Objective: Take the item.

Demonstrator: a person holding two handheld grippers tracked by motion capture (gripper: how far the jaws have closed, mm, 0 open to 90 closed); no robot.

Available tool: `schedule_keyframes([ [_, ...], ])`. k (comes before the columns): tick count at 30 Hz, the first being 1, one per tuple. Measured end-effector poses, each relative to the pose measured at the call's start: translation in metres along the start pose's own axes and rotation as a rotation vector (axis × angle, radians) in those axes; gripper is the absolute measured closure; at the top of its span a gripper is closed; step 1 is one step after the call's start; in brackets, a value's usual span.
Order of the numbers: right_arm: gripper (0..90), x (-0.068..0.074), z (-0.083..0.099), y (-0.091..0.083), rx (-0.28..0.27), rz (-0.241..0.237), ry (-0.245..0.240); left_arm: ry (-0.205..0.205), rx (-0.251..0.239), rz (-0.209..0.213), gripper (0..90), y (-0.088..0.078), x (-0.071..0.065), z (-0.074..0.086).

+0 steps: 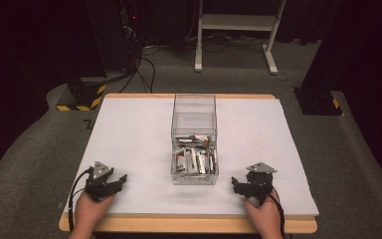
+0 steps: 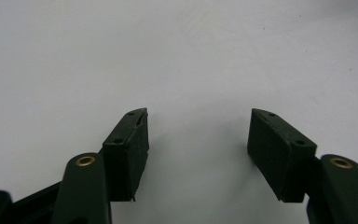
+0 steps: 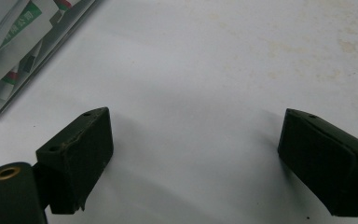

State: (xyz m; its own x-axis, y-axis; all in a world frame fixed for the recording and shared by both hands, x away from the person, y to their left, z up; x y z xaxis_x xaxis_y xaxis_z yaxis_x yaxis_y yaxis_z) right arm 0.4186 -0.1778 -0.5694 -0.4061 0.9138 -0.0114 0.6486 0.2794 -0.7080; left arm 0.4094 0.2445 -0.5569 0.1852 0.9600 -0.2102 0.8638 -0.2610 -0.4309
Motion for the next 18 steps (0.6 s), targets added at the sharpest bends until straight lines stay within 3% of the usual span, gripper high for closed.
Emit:
schedule_keyframes([
  [3,9.9,0.0,0.0,0.0,0.0,0.0,0.0,0.016,-0.023,-0.015,37.5,0.0,-0.002,-0.001],
  [6,9.9,0.0,0.0,0.0,-0.001,0.0,-0.001,0.028,-0.015,-0.01,37.7,-0.001,-0.003,-0.001],
  [7,9.9,0.0,0.0,0.0,0.0,0.0,-0.001,0.009,-0.021,0.002,37.9,-0.002,-0.006,-0.002],
  [18,9.9,0.0,0.0,0.0,0.0,0.001,0.0,0.022,0.0,0.05,40.1,-0.004,-0.023,-0.004],
])
Point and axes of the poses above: each handheld gripper's, and its own axes: y roughly forward along the jaws, z roughly out of its underside, x roughly to its left, the point moved 9 cm from there along y, roughly forward along the jaws
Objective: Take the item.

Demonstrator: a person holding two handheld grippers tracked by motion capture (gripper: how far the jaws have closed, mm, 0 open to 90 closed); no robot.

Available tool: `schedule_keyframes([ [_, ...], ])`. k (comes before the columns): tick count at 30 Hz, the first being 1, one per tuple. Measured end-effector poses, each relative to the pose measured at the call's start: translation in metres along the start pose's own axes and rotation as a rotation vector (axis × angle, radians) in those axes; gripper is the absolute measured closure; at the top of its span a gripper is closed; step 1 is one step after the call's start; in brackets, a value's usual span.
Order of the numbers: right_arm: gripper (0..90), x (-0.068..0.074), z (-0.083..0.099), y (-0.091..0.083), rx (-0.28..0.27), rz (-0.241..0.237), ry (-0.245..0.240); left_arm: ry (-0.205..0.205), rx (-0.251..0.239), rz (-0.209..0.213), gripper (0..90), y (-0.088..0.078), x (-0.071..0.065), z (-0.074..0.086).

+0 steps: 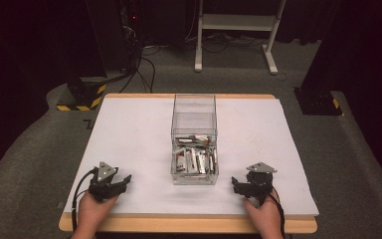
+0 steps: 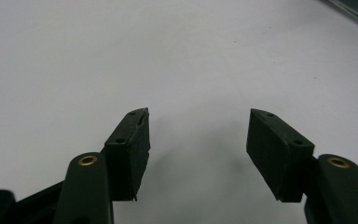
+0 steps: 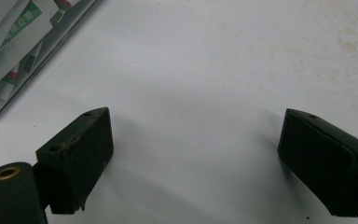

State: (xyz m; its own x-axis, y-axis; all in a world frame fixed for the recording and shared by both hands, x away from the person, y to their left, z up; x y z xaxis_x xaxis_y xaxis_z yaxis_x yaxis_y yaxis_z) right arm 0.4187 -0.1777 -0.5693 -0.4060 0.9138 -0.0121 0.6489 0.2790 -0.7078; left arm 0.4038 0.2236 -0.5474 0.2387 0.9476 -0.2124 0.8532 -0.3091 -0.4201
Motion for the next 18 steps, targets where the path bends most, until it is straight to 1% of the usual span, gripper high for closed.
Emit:
schedule_keyframes([
  [1,10.0,0.0,0.0,0.0,0.0,0.0,-0.001,-0.002,0.0,0.013,40.5,0.0,-0.004,-0.001],
  [3,9.9,0.0,0.0,0.0,0.0,-0.001,-0.002,-0.004,0.002,0.016,40.8,0.0,-0.006,-0.001],
  [5,9.9,0.0,0.0,0.0,0.0,-0.001,-0.001,-0.007,-0.006,0.028,40.8,0.001,-0.011,-0.003],
  [6,9.9,0.0,0.0,0.0,0.0,-0.001,-0.001,-0.007,-0.006,0.028,40.8,0.001,-0.011,-0.003],
  [7,9.9,0.0,0.0,0.0,0.0,0.0,-0.004,0.008,-0.002,0.039,40.8,0.001,-0.015,-0.004],
  [8,9.9,0.0,0.0,0.0,0.0,0.0,-0.004,0.008,-0.002,0.039,40.8,0.001,-0.015,-0.004],
  [9,9.9,0.0,0.0,0.0,-0.001,0.002,-0.005,0.015,-0.006,0.047,40.8,0.001,-0.02,-0.004],
  [11,9.9,0.0,0.0,0.0,0.001,-0.001,0.0,0.016,-0.009,0.05,40.7,0.002,-0.022,-0.004],
  [12,9.9,0.0,0.0,0.0,0.001,0.0,-0.004,0.033,-0.001,0.052,40.6,0.001,-0.023,-0.004],
  [13,9.9,0.0,0.0,0.0,0.0,0.001,-0.004,0.01,-0.016,0.056,40.4,0.001,-0.027,-0.005],
  [14,9.9,0.0,0.0,0.0,0.0,0.0,-0.004,0.02,-0.01,0.069,40.4,0.0,-0.031,-0.005],
  [16,10.0,0.0,0.0,0.0,0.001,0.0,-0.004,0.02,-0.014,0.073,40.4,0.0,-0.033,-0.006],
  [17,10.1,0.0,0.0,0.0,0.002,0.003,-0.004,0.023,-0.018,0.078,40.4,-0.002,-0.037,-0.007],
  [18,10.1,0.0,0.0,0.0,0.002,0.003,-0.004,0.023,-0.018,0.078,40.4,-0.002,-0.037,-0.007],
])
Point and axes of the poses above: each handheld gripper's, and its own axes: y roughly forward along the jaws, z roughly out of its underside, x roughly to its left, the point moved 9 cm from there along y, roughly forward along the jaws
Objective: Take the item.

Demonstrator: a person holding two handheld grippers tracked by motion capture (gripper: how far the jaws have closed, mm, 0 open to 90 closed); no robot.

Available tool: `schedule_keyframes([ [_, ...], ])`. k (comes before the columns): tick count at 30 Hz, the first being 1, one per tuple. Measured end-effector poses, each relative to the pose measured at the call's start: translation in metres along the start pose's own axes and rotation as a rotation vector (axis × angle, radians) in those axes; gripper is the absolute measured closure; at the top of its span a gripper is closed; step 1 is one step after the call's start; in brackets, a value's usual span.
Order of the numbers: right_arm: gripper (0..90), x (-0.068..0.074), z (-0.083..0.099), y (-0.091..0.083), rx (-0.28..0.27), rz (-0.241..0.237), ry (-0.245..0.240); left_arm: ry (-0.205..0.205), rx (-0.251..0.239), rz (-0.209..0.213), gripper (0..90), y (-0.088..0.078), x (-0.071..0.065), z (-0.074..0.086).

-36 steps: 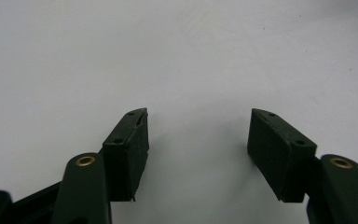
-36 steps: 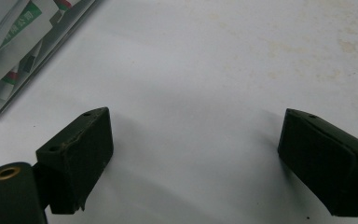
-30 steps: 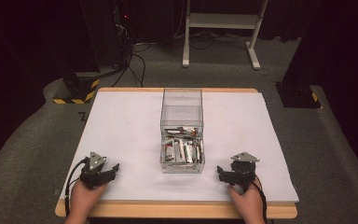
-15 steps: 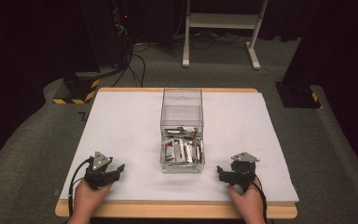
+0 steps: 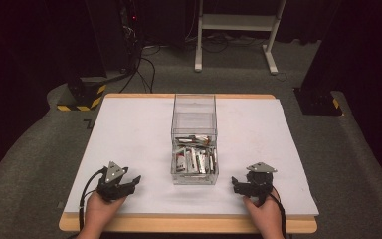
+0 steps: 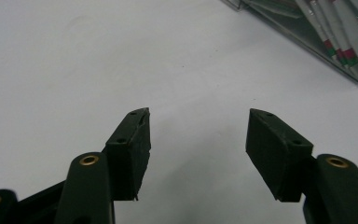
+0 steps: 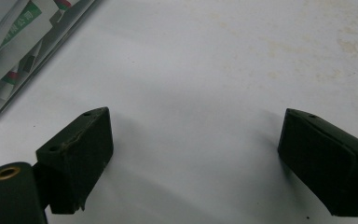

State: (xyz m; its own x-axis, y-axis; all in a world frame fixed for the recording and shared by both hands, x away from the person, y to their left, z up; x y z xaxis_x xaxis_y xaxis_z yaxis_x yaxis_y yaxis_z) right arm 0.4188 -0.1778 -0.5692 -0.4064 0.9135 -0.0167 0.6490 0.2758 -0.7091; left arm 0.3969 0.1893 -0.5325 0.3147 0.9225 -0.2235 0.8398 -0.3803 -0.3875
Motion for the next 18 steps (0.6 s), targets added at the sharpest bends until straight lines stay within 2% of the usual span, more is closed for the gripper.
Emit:
schedule_keyframes([
  [4,10.3,0.0,0.0,0.0,0.001,0.004,0.003,-0.007,-0.014,0.017,40.5,-0.002,-0.008,-0.004],
  [8,10.5,0.001,0.002,-0.002,0.004,0.005,0.012,0.005,-0.014,0.032,40.4,-0.005,-0.014,-0.007],
  [13,10.5,0.001,0.002,-0.003,-0.001,0.003,0.008,-0.012,-0.036,0.048,40.7,-0.007,-0.022,-0.013],
  [16,10.5,0.001,0.002,-0.003,-0.004,0.005,0.009,-0.008,-0.035,0.057,40.7,-0.009,-0.024,-0.015],
  [18,10.4,0.001,0.002,-0.003,-0.004,0.005,0.009,-0.022,-0.042,0.067,40.7,-0.01,-0.027,-0.017],
])
Point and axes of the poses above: each handheld gripper's, and its own axes: y roughly forward along the jaws, z roughly out of its underside, x roughly to its left, the point moved 9 cm from there along y, roughly forward along the jaws
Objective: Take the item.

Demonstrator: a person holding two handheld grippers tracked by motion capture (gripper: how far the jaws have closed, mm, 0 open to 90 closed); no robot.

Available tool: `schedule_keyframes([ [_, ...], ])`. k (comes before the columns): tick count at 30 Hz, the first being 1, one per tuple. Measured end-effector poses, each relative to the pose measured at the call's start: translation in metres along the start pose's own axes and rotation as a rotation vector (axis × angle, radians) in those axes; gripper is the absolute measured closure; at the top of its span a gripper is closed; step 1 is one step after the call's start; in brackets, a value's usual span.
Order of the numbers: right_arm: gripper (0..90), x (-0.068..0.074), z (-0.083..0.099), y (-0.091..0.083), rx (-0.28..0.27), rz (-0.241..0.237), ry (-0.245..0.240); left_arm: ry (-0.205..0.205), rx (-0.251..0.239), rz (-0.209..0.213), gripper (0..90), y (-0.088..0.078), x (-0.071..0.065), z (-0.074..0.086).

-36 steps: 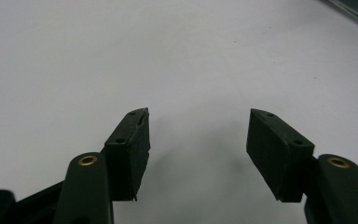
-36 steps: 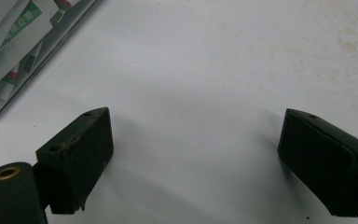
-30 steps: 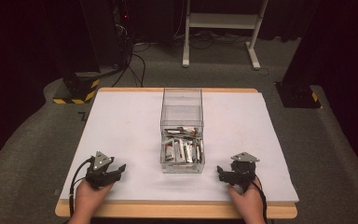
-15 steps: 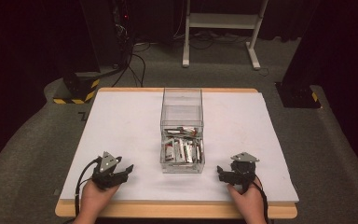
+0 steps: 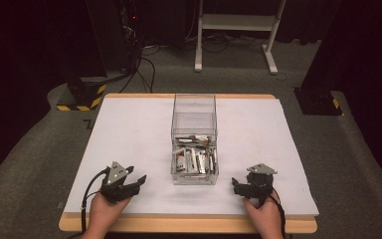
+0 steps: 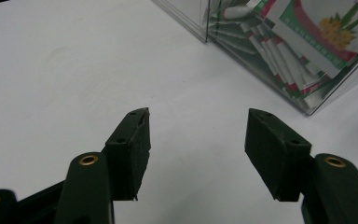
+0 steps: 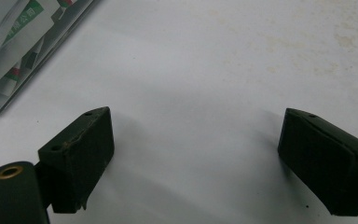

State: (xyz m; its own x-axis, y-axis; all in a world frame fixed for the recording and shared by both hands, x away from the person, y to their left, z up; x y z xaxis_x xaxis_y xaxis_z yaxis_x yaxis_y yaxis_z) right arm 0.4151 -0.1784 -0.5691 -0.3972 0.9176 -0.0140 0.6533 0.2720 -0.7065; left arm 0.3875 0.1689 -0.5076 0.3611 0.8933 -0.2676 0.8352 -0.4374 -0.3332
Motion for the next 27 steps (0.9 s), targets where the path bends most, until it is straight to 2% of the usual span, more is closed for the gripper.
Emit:
schedule_keyframes([
  [7,10.4,0.0,0.0,0.0,-0.001,0.0,0.0,-0.004,-0.041,0.03,40.7,-0.005,-0.016,-0.01],
  [8,10.4,0.0,0.0,0.0,-0.001,0.0,0.0,0.013,-0.033,0.032,40.7,-0.007,-0.016,-0.011],
  [9,10.4,0.0,0.0,0.0,-0.001,0.001,0.0,0.001,-0.049,0.034,40.7,-0.007,-0.019,-0.012],
  [11,10.4,0.0,0.0,0.0,-0.001,0.0,0.0,0.01,-0.048,0.037,40.7,-0.008,-0.021,-0.013],
  [13,10.5,0.0,0.0,0.0,0.0,0.0,0.0,-0.001,-0.062,0.048,40.7,-0.009,-0.025,-0.016],
  [21,10.5,0.0,0.0,0.0,-0.001,0.001,-0.001,0.019,-0.071,0.073,40.7,-0.011,-0.038,-0.019],
  [27,10.5,0.0,0.0,0.0,-0.001,0.0,0.0,0.015,-0.086,0.086,41.0,-0.011,-0.045,-0.022],
])
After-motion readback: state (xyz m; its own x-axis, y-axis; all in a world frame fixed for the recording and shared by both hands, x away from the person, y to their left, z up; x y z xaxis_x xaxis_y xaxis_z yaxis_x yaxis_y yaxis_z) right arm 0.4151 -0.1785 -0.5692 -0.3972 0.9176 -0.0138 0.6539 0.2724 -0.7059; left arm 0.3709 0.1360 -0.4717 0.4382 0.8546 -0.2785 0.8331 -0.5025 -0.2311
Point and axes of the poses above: each handheld gripper's, and its own axes: y roughly forward along the jaws, z roughly out of its underside, x roughly to its left, the point moved 9 cm from there along y, roughly forward along the jaws
